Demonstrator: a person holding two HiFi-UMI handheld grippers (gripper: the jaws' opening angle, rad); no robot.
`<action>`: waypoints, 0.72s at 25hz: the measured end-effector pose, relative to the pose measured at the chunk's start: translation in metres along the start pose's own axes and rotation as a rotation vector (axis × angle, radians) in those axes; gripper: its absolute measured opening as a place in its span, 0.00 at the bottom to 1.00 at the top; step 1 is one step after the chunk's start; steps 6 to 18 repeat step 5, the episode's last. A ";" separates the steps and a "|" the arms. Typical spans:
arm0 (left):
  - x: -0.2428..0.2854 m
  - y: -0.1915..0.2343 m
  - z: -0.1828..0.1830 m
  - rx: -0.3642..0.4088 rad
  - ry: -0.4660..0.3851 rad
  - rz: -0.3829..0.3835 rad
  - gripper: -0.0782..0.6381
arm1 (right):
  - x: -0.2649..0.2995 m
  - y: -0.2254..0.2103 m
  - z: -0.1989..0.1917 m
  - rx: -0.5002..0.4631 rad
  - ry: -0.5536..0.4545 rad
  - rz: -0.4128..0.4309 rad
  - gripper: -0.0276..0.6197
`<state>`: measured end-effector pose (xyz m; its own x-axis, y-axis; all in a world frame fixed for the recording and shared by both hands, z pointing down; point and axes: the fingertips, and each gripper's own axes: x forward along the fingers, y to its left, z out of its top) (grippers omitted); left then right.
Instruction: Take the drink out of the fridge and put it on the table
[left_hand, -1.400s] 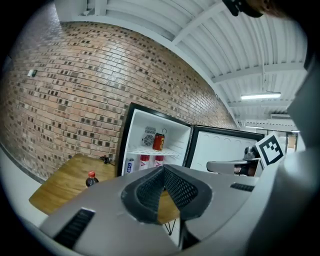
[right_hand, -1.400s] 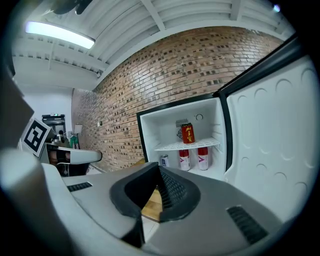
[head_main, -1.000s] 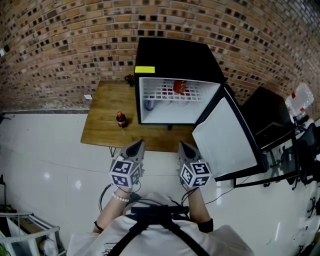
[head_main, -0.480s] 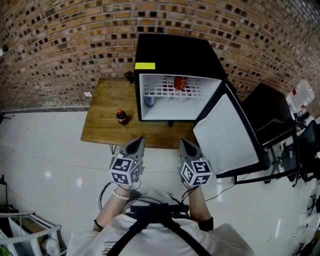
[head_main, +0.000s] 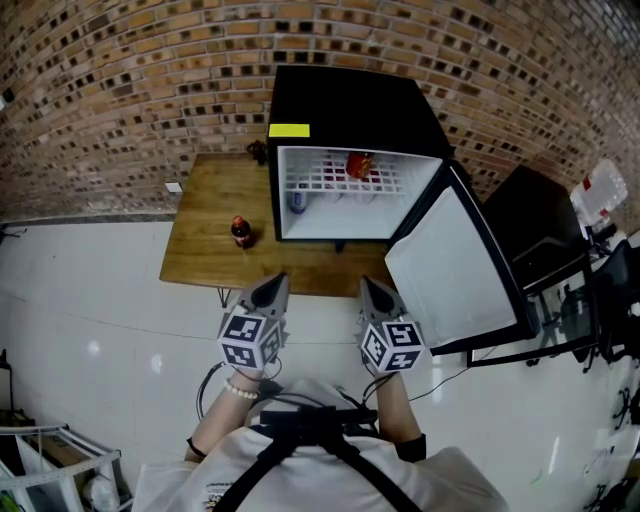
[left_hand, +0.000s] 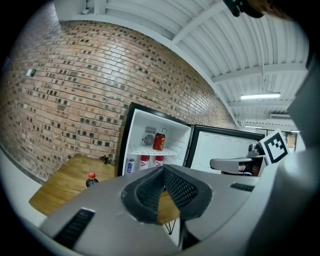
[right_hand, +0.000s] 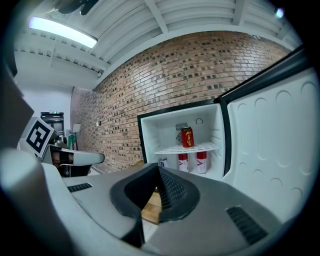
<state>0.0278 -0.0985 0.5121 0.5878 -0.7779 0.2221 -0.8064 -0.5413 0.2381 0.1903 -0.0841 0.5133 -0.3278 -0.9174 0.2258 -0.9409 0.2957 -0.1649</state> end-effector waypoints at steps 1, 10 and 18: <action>0.000 0.000 0.000 -0.001 0.000 0.000 0.11 | 0.000 0.000 0.001 -0.001 -0.001 -0.001 0.05; 0.000 0.000 0.001 -0.002 -0.002 0.000 0.11 | -0.001 -0.001 0.001 -0.002 -0.001 -0.002 0.05; 0.000 0.000 0.001 -0.002 -0.002 0.000 0.11 | -0.001 -0.001 0.001 -0.002 -0.001 -0.002 0.05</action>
